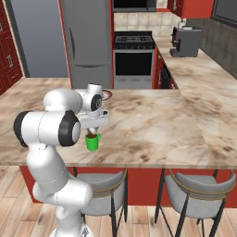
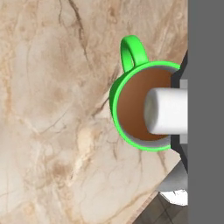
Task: Pick up the marshmallow and place it in the cup of hot chocolate on the dining counter.
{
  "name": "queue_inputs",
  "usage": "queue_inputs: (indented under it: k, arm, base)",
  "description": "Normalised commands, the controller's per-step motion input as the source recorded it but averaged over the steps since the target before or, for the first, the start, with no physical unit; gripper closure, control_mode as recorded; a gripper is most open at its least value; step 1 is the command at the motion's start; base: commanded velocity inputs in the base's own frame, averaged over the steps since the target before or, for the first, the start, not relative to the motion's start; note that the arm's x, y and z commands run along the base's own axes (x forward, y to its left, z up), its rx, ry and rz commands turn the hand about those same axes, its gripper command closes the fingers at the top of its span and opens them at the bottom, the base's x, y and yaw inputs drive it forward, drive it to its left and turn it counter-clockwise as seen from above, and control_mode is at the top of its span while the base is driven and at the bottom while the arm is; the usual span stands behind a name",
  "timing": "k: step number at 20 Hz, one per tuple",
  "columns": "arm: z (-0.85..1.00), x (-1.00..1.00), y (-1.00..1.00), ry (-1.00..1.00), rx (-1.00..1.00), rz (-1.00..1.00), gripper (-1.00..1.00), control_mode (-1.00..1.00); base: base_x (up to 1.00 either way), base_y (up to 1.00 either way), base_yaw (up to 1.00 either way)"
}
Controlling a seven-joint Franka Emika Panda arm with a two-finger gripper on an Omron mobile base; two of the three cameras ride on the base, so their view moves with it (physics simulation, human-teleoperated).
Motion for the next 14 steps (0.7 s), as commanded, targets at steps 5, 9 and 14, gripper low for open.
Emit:
queue_inputs:
  k: [5,9,14]
  arm:
    - [-0.05,0.02,0.0,0.0,0.0,0.0,1.0,-1.0]
    - [-0.01,0.03,0.01,0.0,0.0,0.0,1.0,-1.0]
    - [0.0,0.0,0.01,0.0,0.0,0.0,-1.0,-1.0]
  base:
    - [0.0,0.0,0.0]
    - [0.0,0.0,0.0]
    - [0.0,0.0,0.0]
